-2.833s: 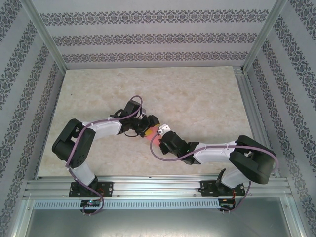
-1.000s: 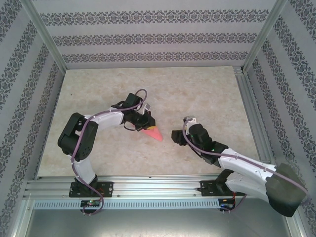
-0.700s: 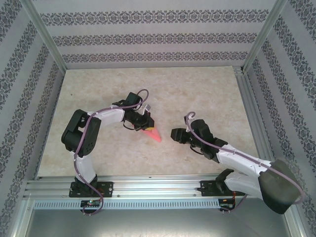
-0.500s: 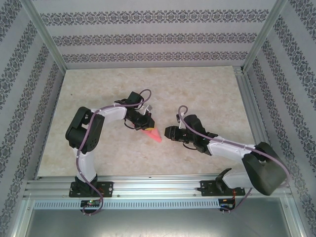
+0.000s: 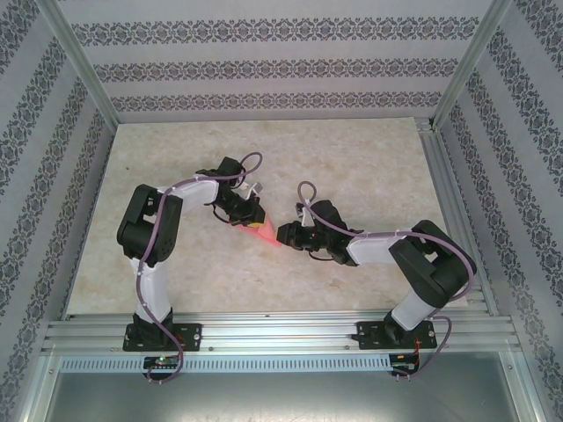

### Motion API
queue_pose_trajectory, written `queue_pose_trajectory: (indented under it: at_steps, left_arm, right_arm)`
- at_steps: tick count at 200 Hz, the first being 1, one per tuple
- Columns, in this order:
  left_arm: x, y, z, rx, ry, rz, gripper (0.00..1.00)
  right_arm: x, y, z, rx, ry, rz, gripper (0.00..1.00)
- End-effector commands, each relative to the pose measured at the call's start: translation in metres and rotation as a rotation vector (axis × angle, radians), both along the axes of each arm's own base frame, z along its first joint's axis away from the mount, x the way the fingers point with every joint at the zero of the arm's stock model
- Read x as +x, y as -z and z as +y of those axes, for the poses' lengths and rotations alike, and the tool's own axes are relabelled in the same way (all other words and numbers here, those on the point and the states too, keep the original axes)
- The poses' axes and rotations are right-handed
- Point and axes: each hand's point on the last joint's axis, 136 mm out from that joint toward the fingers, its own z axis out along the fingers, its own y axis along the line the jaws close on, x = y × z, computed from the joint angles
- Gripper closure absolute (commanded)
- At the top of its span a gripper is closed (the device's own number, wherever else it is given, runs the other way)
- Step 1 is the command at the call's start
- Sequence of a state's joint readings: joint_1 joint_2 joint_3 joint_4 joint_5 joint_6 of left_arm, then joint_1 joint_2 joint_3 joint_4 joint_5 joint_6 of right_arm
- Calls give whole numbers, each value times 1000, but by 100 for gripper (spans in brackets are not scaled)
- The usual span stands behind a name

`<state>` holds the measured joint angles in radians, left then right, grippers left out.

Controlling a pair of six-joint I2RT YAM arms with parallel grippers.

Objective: Fold a paper plane with a square sheet of paper (pick it up from the middle)
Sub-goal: Third fold the triangle at the center of the table.

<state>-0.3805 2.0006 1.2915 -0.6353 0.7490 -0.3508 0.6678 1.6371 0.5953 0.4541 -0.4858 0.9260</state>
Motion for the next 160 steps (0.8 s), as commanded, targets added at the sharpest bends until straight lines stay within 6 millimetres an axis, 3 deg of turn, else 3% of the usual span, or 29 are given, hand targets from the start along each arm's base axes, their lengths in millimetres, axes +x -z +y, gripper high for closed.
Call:
queue_pose_trajectory:
  at_steps: [1, 28, 73, 126, 160]
  left_arm:
    - [-3, 2, 0, 2, 54, 5, 91]
    - [-2, 5, 5, 29, 66, 0, 90]
    - [6, -2, 13, 6, 54, -2, 90]
    - [-1, 12, 21, 35, 91, 38, 89]
    - [0, 11, 24, 39, 103, 27, 89]
  right_arm:
    - [7, -12, 15, 67, -17, -25, 84]
    - [16, -8, 13, 60, -2, -18, 85]
    - [12, 1, 21, 61, -43, 22, 85]
    - [15, 8, 24, 65, -55, 46, 84]
    - [19, 9, 24, 76, -44, 44, 84]
